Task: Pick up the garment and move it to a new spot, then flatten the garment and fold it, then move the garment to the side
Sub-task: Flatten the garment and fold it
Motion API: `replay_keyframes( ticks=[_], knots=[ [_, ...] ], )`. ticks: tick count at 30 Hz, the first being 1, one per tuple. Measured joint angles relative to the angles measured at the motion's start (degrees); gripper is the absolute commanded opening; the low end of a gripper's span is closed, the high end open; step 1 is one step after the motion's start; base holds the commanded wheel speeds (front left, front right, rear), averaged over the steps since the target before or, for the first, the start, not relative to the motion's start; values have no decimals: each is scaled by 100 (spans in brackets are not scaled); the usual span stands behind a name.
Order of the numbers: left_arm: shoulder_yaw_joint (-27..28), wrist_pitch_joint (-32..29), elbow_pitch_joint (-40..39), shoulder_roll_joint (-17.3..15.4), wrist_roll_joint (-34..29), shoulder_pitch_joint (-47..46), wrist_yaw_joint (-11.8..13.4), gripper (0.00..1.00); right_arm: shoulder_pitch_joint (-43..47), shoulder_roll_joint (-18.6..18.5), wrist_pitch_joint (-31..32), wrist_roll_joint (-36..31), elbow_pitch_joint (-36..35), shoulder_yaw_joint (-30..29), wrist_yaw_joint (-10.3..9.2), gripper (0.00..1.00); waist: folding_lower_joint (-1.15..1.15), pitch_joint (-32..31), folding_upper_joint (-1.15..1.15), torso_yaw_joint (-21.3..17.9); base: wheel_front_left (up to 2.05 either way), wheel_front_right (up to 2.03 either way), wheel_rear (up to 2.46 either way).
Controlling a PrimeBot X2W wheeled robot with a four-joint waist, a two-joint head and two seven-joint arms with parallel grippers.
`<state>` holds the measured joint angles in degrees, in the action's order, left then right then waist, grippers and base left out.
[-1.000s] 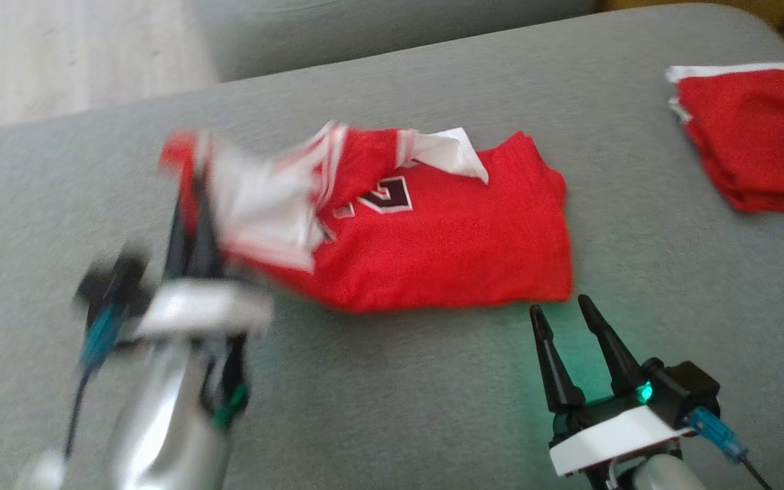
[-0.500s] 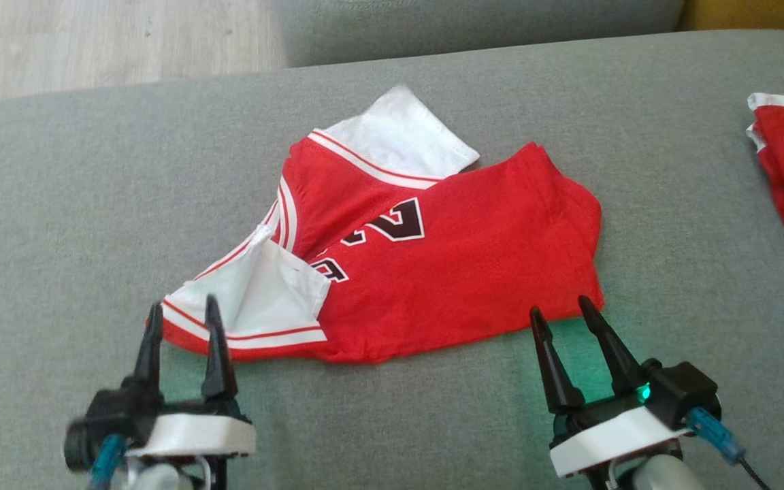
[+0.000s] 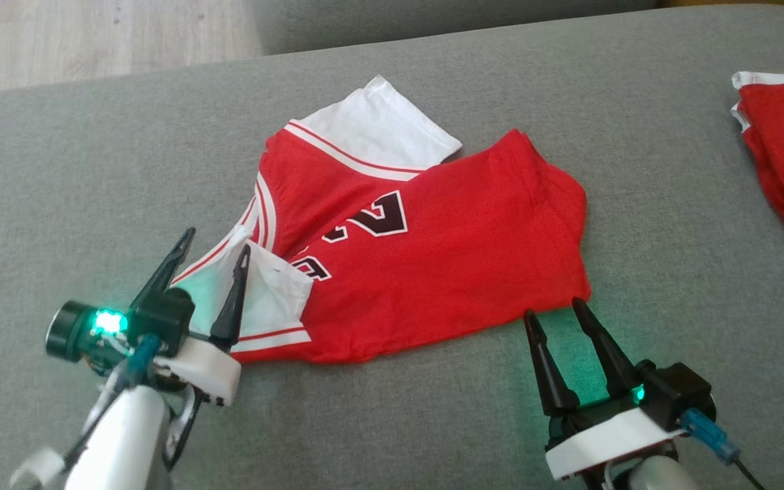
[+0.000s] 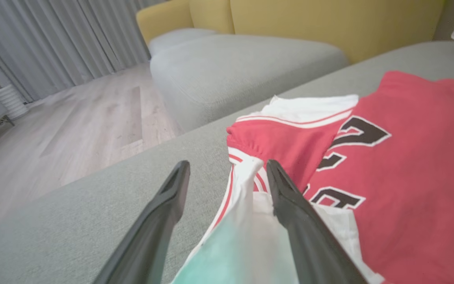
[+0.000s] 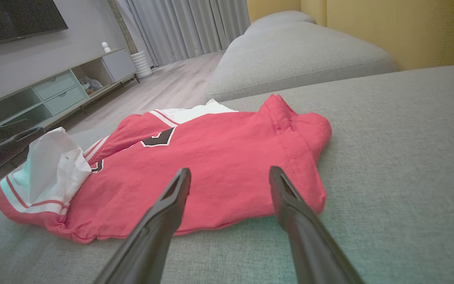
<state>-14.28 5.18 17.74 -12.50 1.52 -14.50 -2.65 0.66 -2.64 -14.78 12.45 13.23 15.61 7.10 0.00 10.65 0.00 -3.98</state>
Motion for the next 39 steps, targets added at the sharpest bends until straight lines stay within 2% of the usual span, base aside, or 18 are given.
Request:
replay_keyframes(
  ticks=[6, 12, 18, 21, 31, 32, 33, 34, 35, 39],
  knots=[
    [-335, -1214, -223, -443, 169, -115, -400, 100, -1, 0, 0, 7, 7, -7, 0, 100, 0, 65, 0, -83, 0, 0, 0],
    [-700, -2209, -736, -1063, 417, -515, -453, 100, -49, 0, 0, 16, 9, 36, 0, 100, 0, 196, 0, -170, 0, 0, 0],
    [-1173, -3210, -1371, -1547, 1188, -692, -493, 100, -155, 0, 0, 90, 9, 56, 0, 100, 0, 318, 0, -281, 0, 0, 0],
    [-1265, -3585, -1552, -1805, 1376, -777, -493, 100, -156, -1, 0, 170, -19, 49, 0, 100, 0, 349, 0, -341, 0, 0, 0],
    [-1256, -4340, -1934, -2033, 1809, -760, -489, 100, -156, 0, 0, 175, -60, 23, 0, 100, 0, 374, 0, -415, 0, 0, 0],
    [-1255, -4361, -1984, -2048, 1811, -734, -470, 96, -156, 0, 0, 175, -60, 14, 0, 100, 0, 376, 0, -407, 0, 0, 0],
    [-1255, -4392, -2023, -2062, 1816, -720, -438, 49, -156, 0, 0, 175, -62, 11, 0, 100, 0, 378, 0, -396, 0, 0, 0],
    [-1248, -4402, -2063, -2074, 1829, -719, -438, 22, -155, 0, 0, 186, -64, 5, 0, 100, 0, 382, 0, -384, 0, 0, 0],
    [-1229, -4425, -2109, -2074, 1895, -718, -438, 0, -155, 0, 0, 247, -78, -8, 0, 100, 0, 386, 0, -372, 0, 0, 0],
    [-1178, -4448, -2235, -2072, 2038, -717, -424, 0, -156, 0, 0, 285, -90, -34, 0, 100, 0, 412, 0, -329, 0, 0, 0]
  ],
)
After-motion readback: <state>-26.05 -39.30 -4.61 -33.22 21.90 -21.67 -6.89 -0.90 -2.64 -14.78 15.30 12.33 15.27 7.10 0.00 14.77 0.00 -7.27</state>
